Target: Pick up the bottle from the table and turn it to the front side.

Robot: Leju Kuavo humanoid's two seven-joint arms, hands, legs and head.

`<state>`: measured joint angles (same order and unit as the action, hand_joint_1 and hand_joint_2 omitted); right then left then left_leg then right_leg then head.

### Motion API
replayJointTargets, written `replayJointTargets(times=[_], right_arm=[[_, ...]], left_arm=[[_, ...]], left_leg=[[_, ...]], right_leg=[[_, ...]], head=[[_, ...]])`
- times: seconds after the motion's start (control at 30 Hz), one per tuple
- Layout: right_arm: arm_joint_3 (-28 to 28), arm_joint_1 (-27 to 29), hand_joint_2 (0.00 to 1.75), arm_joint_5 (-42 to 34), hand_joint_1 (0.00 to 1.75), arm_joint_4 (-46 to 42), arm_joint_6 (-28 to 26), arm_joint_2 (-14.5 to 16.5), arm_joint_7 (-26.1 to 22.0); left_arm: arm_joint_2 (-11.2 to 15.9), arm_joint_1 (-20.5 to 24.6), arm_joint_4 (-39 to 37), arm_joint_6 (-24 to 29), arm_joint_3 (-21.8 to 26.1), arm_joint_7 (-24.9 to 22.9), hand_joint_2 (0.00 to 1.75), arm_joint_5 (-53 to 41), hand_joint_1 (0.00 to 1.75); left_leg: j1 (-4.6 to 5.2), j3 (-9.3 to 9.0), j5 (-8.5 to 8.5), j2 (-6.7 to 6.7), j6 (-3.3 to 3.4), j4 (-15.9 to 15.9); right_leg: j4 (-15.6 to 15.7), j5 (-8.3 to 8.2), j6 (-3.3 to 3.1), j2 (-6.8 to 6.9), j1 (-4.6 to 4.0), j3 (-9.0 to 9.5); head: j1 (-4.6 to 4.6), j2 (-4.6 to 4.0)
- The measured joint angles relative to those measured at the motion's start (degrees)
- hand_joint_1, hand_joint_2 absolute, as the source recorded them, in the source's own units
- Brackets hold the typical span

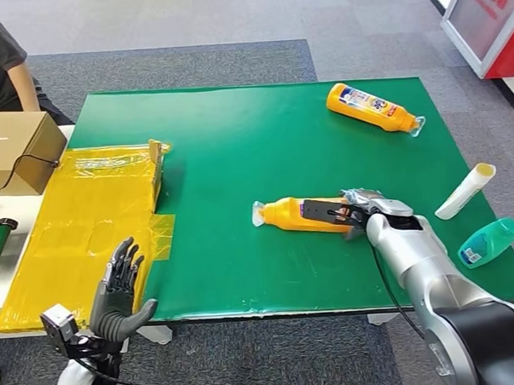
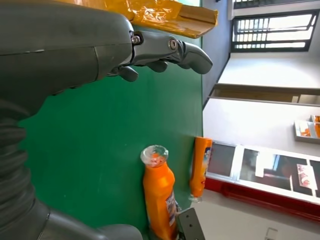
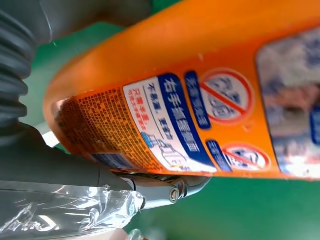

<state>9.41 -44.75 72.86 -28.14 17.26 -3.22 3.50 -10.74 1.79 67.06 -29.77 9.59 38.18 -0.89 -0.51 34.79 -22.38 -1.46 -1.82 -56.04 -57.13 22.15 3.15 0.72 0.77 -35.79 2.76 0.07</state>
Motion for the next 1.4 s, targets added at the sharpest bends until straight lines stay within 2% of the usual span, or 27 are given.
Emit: replayJointTargets(times=[0.3,0.5,0.8,0.87,0.97,1.1,1.2,1.3,1.4], right_arm=[[0.7,-1.3,1.75,-0.8,1.75,2.4,-2.0,-0.1,-3.3],[0.8,1.2,1.75,-6.0,1.75,-0.9,-8.8,-0.2,-9.1],[0.8,3.0,1.75,-7.0,1.75,-3.8,-9.5,-0.2,-9.9],[0.7,5.9,1.75,-10.8,1.75,-8.2,-10.7,-0.2,-10.6],[0.5,15.0,1.75,-22.0,1.75,-22.6,-11.3,0.8,-11.5],[1.0,26.6,1.75,-30.0,1.75,-38.1,-11.1,4.2,-12.5],[2.8,30.8,1.75,-31.9,1.75,-42.1,-12.0,7.2,-14.2],[5.5,32.8,1.75,-34.9,1.75,-42.3,-12.9,10.2,-17.5],[7.7,33.6,1.75,-38.7,1.75,-41.4,-12.9,12.4,-20.3]], left_arm=[[0.4,0.0,-0.5,0.5,-0.1,0.0,1.75,0.3,0.00],[0.5,-0.3,-0.6,-1.3,1.0,0.0,1.75,1.6,0.00],[0.5,-0.5,-0.6,-2.0,1.7,0.0,1.75,2.1,0.00],[0.4,-0.7,-0.5,-3.8,2.5,0.0,1.75,2.4,0.00],[-0.1,-1.1,-0.5,-6.7,4.6,0.0,1.75,3.1,0.00],[-0.3,-1.0,-0.6,-7.4,5.8,-1.6,1.75,5.0,0.00],[-0.1,-0.3,-0.6,-7.2,5.2,-5.4,1.75,6.9,0.00],[0.7,1.0,-1.5,-8.8,3.5,-10.2,1.75,13.7,0.00],[2.2,2.2,-2.8,-10.0,1.3,-11.9,1.75,18.8,0.00]], left_leg=[[0.00,0.00,0.01,-0.01,-0.01,0.0],[0.00,0.01,0.00,-0.01,-0.01,0.0],[0.00,0.04,-0.01,0.06,0.00,0.0],[-0.01,0.03,-0.02,0.09,-0.02,0.0],[-0.04,0.02,-0.10,0.12,-0.09,0.0],[-0.09,0.03,-0.19,0.15,-0.18,0.1],[-0.10,0.03,-0.21,0.13,-0.22,0.1],[-0.10,0.02,-0.20,0.13,-0.23,0.1],[-0.10,0.01,-0.16,0.13,-0.22,0.1]], right_leg=[[0.0,0.00,0.00,-0.01,0.00,0.00],[0.0,0.00,0.00,-0.01,0.00,-0.03],[0.0,0.02,-0.01,0.03,0.01,-0.02],[0.0,0.04,-0.01,0.07,-0.01,0.00],[0.0,0.14,-0.06,0.10,-0.05,-0.01],[0.0,0.28,-0.17,0.13,-0.12,-0.04],[0.0,0.31,-0.21,0.11,-0.13,-0.07],[0.0,0.30,-0.22,0.11,-0.13,-0.07],[0.0,0.27,-0.20,0.12,-0.12,-0.05]], head=[[-0.01,0.00],[-0.01,0.00],[-0.02,0.00],[0.01,0.00],[-0.02,0.00],[-0.02,0.00],[-0.01,0.00],[-0.01,0.00],[-0.01,0.00]])
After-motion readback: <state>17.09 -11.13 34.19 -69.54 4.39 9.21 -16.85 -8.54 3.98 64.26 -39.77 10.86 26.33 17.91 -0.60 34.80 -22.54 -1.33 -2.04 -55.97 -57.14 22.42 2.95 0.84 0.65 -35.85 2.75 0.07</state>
